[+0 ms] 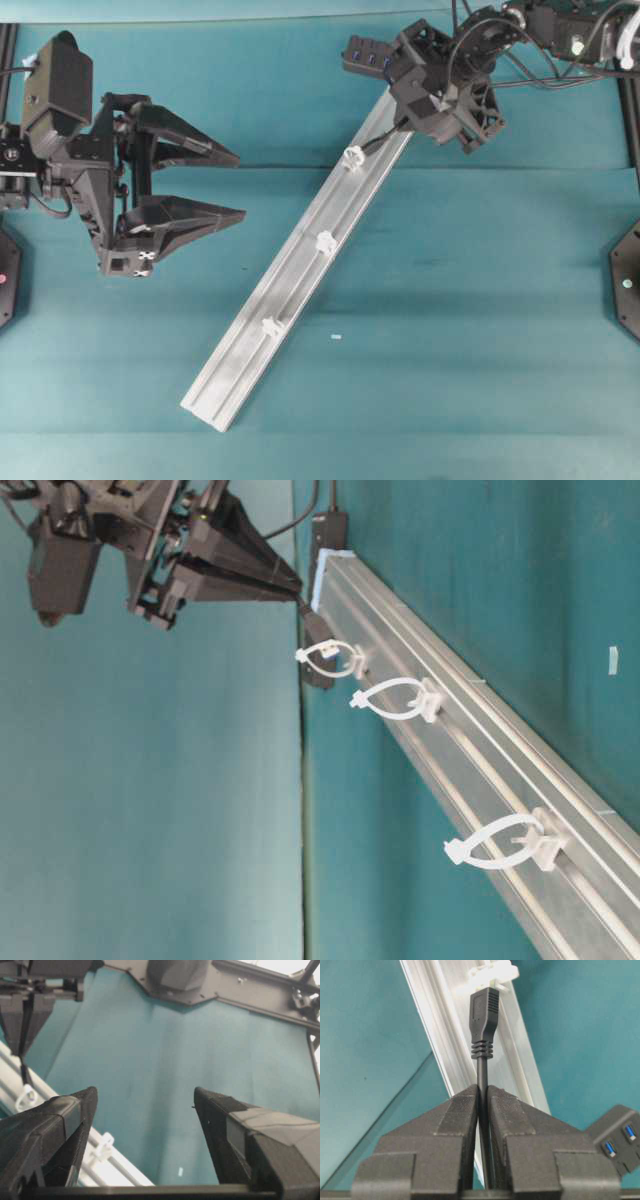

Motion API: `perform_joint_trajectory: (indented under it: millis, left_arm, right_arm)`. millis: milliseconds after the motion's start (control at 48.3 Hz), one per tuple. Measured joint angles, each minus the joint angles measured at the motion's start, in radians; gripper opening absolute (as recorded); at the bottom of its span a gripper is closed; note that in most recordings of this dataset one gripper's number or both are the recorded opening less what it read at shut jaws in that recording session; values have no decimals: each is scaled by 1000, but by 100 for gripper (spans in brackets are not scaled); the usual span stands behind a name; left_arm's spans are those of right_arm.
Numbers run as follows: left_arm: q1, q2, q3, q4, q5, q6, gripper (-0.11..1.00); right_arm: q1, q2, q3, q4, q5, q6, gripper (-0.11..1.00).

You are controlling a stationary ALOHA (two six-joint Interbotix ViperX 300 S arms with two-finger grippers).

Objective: Pass the USB cable through three rings with both arms.
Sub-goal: 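Thread the plug through the first white ring with the right gripper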

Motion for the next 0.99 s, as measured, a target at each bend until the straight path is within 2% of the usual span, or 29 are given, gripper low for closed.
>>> perform_joint_trajectory:
  millis: [456,995]
  left_arm:
    - [0,0,-2,2,0,0,85]
    - [0,-2,0,0,0,0,85]
  right_arm:
    - [31,48,-26,44,-86,-6,12]
    - [23,54,-35,46,-54,-6,12]
